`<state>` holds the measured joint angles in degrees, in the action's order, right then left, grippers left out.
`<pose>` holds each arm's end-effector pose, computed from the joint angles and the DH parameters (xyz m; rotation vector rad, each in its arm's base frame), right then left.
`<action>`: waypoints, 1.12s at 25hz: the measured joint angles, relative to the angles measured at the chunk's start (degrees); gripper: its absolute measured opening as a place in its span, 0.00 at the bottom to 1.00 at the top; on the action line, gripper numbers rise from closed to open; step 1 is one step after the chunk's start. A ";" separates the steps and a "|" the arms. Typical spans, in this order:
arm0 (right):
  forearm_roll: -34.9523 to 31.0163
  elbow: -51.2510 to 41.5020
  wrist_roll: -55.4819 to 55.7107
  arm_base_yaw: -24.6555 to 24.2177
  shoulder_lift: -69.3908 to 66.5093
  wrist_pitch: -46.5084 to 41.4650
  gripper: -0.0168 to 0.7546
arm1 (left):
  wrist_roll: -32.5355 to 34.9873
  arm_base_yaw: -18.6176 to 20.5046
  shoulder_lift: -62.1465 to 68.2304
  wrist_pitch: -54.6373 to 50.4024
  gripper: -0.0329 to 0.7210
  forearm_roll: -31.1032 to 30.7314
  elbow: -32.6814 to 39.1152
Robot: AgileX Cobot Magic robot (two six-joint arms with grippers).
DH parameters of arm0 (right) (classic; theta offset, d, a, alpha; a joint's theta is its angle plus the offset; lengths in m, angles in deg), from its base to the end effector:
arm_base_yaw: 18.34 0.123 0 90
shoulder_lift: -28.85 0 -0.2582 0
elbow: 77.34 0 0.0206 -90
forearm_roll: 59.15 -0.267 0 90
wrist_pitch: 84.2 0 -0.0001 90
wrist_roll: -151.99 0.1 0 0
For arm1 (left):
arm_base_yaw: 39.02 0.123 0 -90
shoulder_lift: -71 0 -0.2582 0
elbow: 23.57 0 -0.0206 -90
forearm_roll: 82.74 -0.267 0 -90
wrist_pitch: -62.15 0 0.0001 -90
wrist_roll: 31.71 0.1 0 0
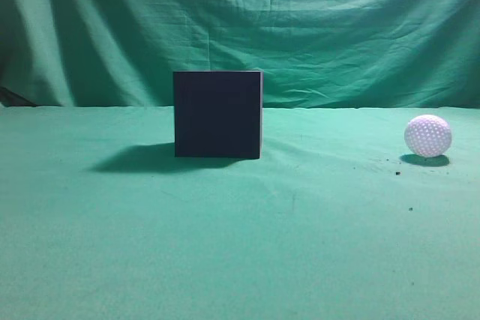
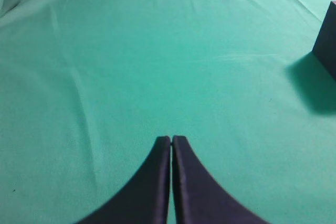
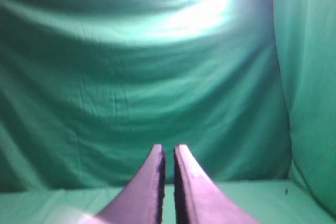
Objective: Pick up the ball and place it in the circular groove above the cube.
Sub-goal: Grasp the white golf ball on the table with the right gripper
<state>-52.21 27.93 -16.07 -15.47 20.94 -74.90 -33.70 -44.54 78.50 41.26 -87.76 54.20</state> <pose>0.1020 0.0071 0.2416 0.0081 1.2823 0.1319 0.1042 -0.0069 0.1715 0.1110 1.8481 -0.0054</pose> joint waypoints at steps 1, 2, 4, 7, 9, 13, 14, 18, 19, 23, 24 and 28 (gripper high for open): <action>0.58 2.83 0.15 0.00 -0.52 -1.94 0.08 | 0.00 0.00 0.00 0.00 0.04 0.00 0.00; 0.85 5.89 0.27 0.00 -1.98 -4.67 0.08 | 0.00 0.00 0.00 0.00 0.04 0.00 0.00; 0.63 11.12 1.57 0.00 -6.95 -10.75 0.08 | 0.00 0.00 0.00 0.00 0.04 0.00 0.00; -2.20 16.76 3.54 0.00 -16.57 -20.00 0.08 | 0.00 0.00 0.00 0.00 0.04 0.00 0.00; -3.41 18.16 3.91 0.00 -23.50 -23.03 0.08 | 0.00 0.00 0.00 0.00 0.04 0.00 0.00; -4.72 19.97 4.13 0.00 -37.06 -25.38 0.08 | 0.00 0.00 0.00 0.00 0.04 0.00 0.00; -5.00 20.73 3.40 0.00 -40.14 -26.01 0.08 | 0.00 0.00 0.00 0.00 0.04 0.00 0.00; -5.82 27.32 -5.69 3.27 -50.24 -33.51 0.02 | 0.00 0.00 0.00 0.00 0.04 0.00 0.00; -5.94 29.86 -7.99 5.33 -52.38 -36.58 0.02 | 0.00 0.00 0.00 0.00 0.04 0.00 0.00; -4.86 40.39 -11.29 13.68 -63.34 -49.16 0.02 | 0.00 0.00 0.00 0.00 0.04 0.00 0.00; -4.30 43.06 -11.54 15.34 -66.34 -51.99 0.02 | 0.00 0.00 0.00 0.00 0.04 0.00 0.00; -2.90 51.98 -11.80 20.07 -77.22 -58.88 0.02 | 0.00 0.00 0.00 0.00 0.04 0.00 0.00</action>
<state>-55.11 79.91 -27.87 4.60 -56.28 -133.78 -33.70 -44.54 78.50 41.26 -87.76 54.20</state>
